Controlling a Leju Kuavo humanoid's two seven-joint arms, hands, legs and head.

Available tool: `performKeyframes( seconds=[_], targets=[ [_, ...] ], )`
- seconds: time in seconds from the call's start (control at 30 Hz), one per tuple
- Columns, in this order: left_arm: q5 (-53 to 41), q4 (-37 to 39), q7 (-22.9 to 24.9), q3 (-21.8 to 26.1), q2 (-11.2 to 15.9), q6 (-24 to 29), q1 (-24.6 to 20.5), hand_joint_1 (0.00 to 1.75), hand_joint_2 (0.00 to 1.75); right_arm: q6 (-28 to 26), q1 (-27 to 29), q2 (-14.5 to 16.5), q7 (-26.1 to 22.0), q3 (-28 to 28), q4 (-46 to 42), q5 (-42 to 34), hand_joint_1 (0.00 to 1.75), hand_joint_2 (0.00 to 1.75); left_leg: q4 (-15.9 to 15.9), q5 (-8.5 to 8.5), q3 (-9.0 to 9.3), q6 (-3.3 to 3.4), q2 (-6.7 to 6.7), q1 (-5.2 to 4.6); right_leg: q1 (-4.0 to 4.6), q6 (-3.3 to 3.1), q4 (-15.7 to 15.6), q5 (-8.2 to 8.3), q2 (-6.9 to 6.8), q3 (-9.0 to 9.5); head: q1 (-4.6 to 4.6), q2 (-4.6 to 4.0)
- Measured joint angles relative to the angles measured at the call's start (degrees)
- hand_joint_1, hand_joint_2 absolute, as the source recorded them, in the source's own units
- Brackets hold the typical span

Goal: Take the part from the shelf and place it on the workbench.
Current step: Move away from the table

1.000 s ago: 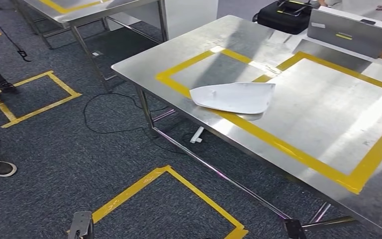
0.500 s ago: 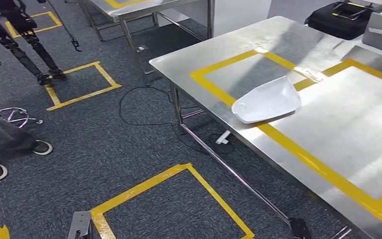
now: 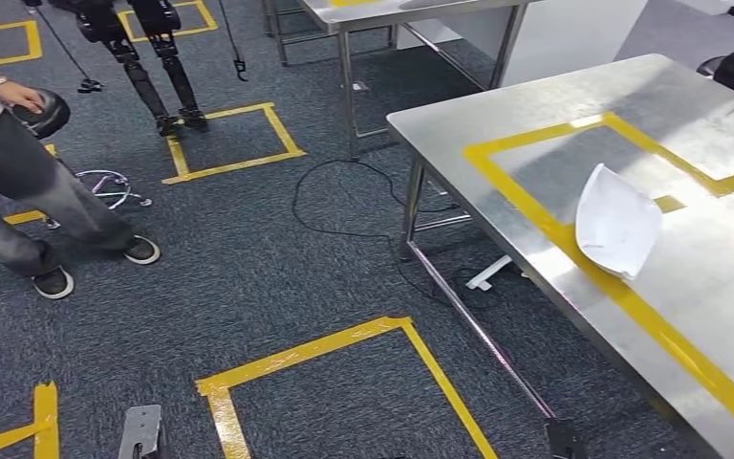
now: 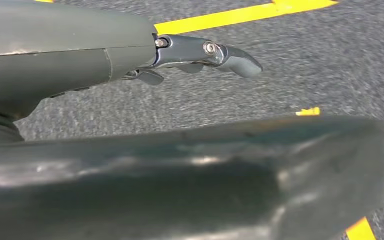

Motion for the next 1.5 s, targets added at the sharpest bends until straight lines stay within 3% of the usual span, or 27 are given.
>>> performKeyframes(
  seconds=[0.07,0.13,0.17,0.2,0.27,0.33,0.4,0.47,0.5,0.57,0.6,0.67,0.7,0.77,0.83,0.9,0.97,1.0,1.03,1.07,1.13,1.2,1.27,1.33,1.4,1.47,1.5],
  targets=[
    [-0.2,0.0,0.1,0.1,0.0,-0.8,0.1,0.0,0.0,0.0,0.1,0.0,0.0,0.0,0.0,0.0,0.0,0.0,0.4,-0.18,-0.04,-0.27,-1.69,0.17,-0.36,0.25,-6.1,4.34,1.03,2.15,0.01,0.0],
    [-0.5,0.0,0.2,0.1,0.1,-1.3,0.1,0.0,0.0,0.1,0.1,0.0,0.0,0.0,0.0,0.2,0.0,0.0,1.4,-0.58,-0.55,-0.9,-3.17,0.26,-0.81,0.35,-12.5,6.76,3.77,5.06,0.03,0.01],
    [-0.6,0.0,0.2,0.1,0.2,-1.4,0.1,0.0,0.0,0.1,0.1,0.0,0.1,0.1,0.0,0.3,0.0,0.0,1.8,-0.69,-0.92,-1.25,-3.83,0.33,-0.88,0.24,-14.2,7.0,4.78,5.92,0.05,0.01],
    [-0.7,0.0,0.3,0.1,0.3,-1.5,0.2,0.0,0.0,0.1,0.0,0.0,0.3,0.1,0.0,0.5,0.0,0.0,2.0,-0.66,-1.25,-1.57,-4.43,0.42,-0.79,-0.04,-14.4,6.73,4.94,6.19,0.06,0.01],
    [-0.8,0.1,0.3,0.1,0.4,-1.5,0.6,0.0,0.0,0.0,0.0,0.0,0.5,0.1,0.0,0.9,0.0,0.0,2.2,-0.59,-1.68,-2.1,-5.09,0.67,-0.62,-0.74,-14.6,6.9,3.65,6.4,0.05,0.0],
    [-1.0,0.2,0.3,0.1,0.5,-1.6,0.8,0.0,0.0,0.0,0.1,0.0,0.6,0.1,0.0,1.2,0.0,0.0,4.7,-2.18,-2.82,-2.68,-2.65,0.65,-0.63,-1.38,-14.9,7.05,2.16,6.71,-0.25,0.0],
    [-1.4,0.3,0.3,0.1,0.5,-1.8,0.6,0.0,0.0,0.0,0.3,0.0,0.7,0.1,0.0,1.2,0.0,0.0,11.5,-5.75,-5.89,-3.23,0.65,0.77,-0.42,-1.77,-15.1,6.93,0.3,6.94,-0.56,0.0],
    [-1.7,0.3,0.2,0.1,0.5,-1.8,0.4,0.0,0.0,0.2,0.4,0.0,0.8,0.1,0.0,1.2,0.0,0.0,17.7,-8.0,-8.76,-3.5,1.59,1.13,-0.2,-1.91,-15.1,6.74,-1.7,7.02,-0.57,0.0],
    [-1.8,0.3,0.1,0.1,0.5,-1.8,0.5,0.0,0.0,0.4,0.4,0.0,0.9,0.1,0.0,1.2,0.0,0.0,18.1,-7.57,-8.86,-3.52,1.74,1.26,-0.14,-1.92,-15.1,6.64,-2.56,7.09,-0.57,0.0],
    [-1.8,0.3,0.0,0.1,0.5,-1.8,0.5,0.0,0.0,0.9,0.3,-0.1,0.9,0.1,0.0,1.2,0.0,0.0,12.5,-4.0,-5.86,-3.24,2.65,1.27,-0.09,-1.8,-15.1,6.39,-4.0,7.42,-0.58,0.0],
    [-1.8,0.3,0.0,0.1,0.6,-1.8,0.5,0.0,0.0,1.0,0.2,-0.1,1.0,0.1,0.0,1.2,0.0,0.0,8.5,-2.45,-3.75,-2.99,4.24,0.97,-0.06,-1.68,-15.1,6.23,-4.62,7.64,-0.56,0.0],
    [-1.8,0.3,-0.2,0.1,0.6,-1.7,0.2,0.0,0.0,1.3,0.2,-0.1,1.0,0.2,0.0,1.3,0.0,0.0,3.1,-1.05,-1.16,-2.39,6.9,0.14,0.1,-1.26,-15.1,5.93,-5.77,7.89,-0.59,0.0],
    [-1.8,0.3,-0.2,0.1,0.7,-1.7,0.2,0.0,0.0,1.3,0.2,-0.1,1.1,0.2,0.0,1.4,0.0,0.0,2.4,-1.23,-0.94,-2.16,7.44,-0.25,0.14,-0.99,-15.1,5.84,-6.4,7.97,-0.59,0.0],
    [-1.8,0.3,-0.3,0.1,0.9,-1.6,0.4,0.0,0.0,1.4,0.1,0.0,1.3,0.5,0.0,1.9,0.0,0.0,1.8,-1.02,-0.88,-1.56,6.21,-0.37,0.01,-0.29,-15.3,5.56,-7.36,8.24,-0.63,0.0],
    [-1.8,0.3,-0.2,0.1,1.1,-1.4,0.5,0.0,0.0,1.5,0.0,0.1,1.5,0.8,0.0,2.6,0.0,0.0,0.9,-0.61,-0.39,-0.7,4.81,-0.09,-0.18,0.13,-13.6,4.05,-5.03,7.67,-0.51,0.0],
    [-2.0,0.3,0.2,0.2,1.1,-1.3,0.3,0.0,0.0,1.4,0.2,0.1,1.8,1.3,0.0,3.5,0.0,0.0,0.6,-0.4,-0.15,-0.12,3.24,0.11,-0.19,0.12,-7.2,0.85,-1.33,4.63,-0.19,0.0],
    [-2.4,0.4,1.2,0.2,1.2,-1.2,0.4,0.0,0.0,1.3,0.7,0.1,2.2,2.1,0.0,4.9,0.0,0.0,0.6,-0.43,-0.14,0.05,1.46,0.09,-0.07,0.1,-0.4,-1.18,-0.14,0.82,-0.03,0.0],
    [-2.6,0.5,1.5,0.2,1.2,-1.2,0.7,0.0,0.0,1.3,1.0,0.1,2.4,2.5,0.0,5.5,0.0,0.0,0.7,-0.46,-0.08,0.06,0.55,0.08,-0.03,0.09,0.5,-0.63,-0.02,-0.05,-0.03,0.0],
    [-2.7,0.5,1.7,0.2,1.3,-1.2,0.9,0.0,0.0,1.2,1.2,0.0,2.4,2.9,0.0,5.9,0.0,0.0,0.8,-0.51,0.0,0.03,-0.39,0.09,-0.02,0.06,-0.8,1.05,0.12,0.15,-0.01,0.0],
    [-2.7,0.5,1.6,0.2,1.3,-1.2,1.2,0.0,0.0,1.2,1.4,0.0,2.4,3.1,0.0,6.2,0.0,0.0,0.9,-0.61,0.07,-0.06,-1.3,0.13,-0.06,0.0,-4.1,3.47,0.55,1.32,-0.02,0.0],
    [-2.8,0.5,1.3,0.2,1.4,-1.2,1.4,0.0,0.0,1.1,1.5,-0.2,2.4,3.6,0.0,6.4,0.0,0.0,1.5,-0.97,-0.1,-0.49,-2.9,0.2,-0.33,-0.14,-11.4,6.74,3.03,4.4,-0.05,0.0],
    [-2.9,0.6,1.1,0.2,1.6,-1.2,1.6,0.0,0.0,1.0,1.7,-0.2,2.5,3.9,0.1,6.4,0.0,0.0,2.0,-1.16,-0.58,-1.06,-4.17,0.32,-0.43,-0.33,-14.5,7.11,4.7,6.06,-0.06,0.0],
    [-3.1,0.7,1.0,0.2,1.7,-1.1,2.0,0.0,0.0,0.9,1.7,-0.2,2.9,4.1,0.1,6.4,0.0,0.0,2.2,-1.14,-0.92,-1.53,-5.25,0.49,-0.38,-0.71,-14.8,7.11,3.78,6.52,-0.03,0.0],
    [-3.4,0.9,1.0,0.2,1.9,-1.1,2.3,0.0,0.0,0.7,1.9,-0.2,3.7,4.2,0.1,6.4,0.0,0.0,3.8,-2.23,-1.6,-2.08,-3.52,0.43,-0.49,-1.24,-15.2,7.13,2.38,6.99,-0.33,0.0],
    [-3.7,1.0,1.0,0.1,1.9,-1.1,2.2,0.0,0.0,0.5,2.3,-0.3,4.4,4.2,0.1,6.3,0.0,0.0,9.5,-5.23,-4.21,-2.69,-0.16,0.49,-0.42,-1.7,-15.4,6.93,0.64,7.44,-0.76,0.0],
    [-3.9,1.0,0.9,-0.1,1.8,-1.2,2.0,0.0,0.0,0.3,2.6,-0.3,4.8,4.2,0.1,6.3,0.0,0.0,16.4,-7.86,-7.67,-3.16,1.27,0.88,-0.29,-1.89,-15.4,6.6,-1.29,7.7,-0.88,0.0],
    [-3.9,1.0,0.8,-0.1,1.8,-1.2,2.0,0.0,0.0,0.2,2.7,-0.4,4.9,4.2,0.1,6.2,0.0,0.0,17.7,-7.76,-8.39,-3.31,1.57,1.06,-0.28,-1.89,-15.4,6.42,-2.16,7.86,-0.89,0.0]
  ],
)
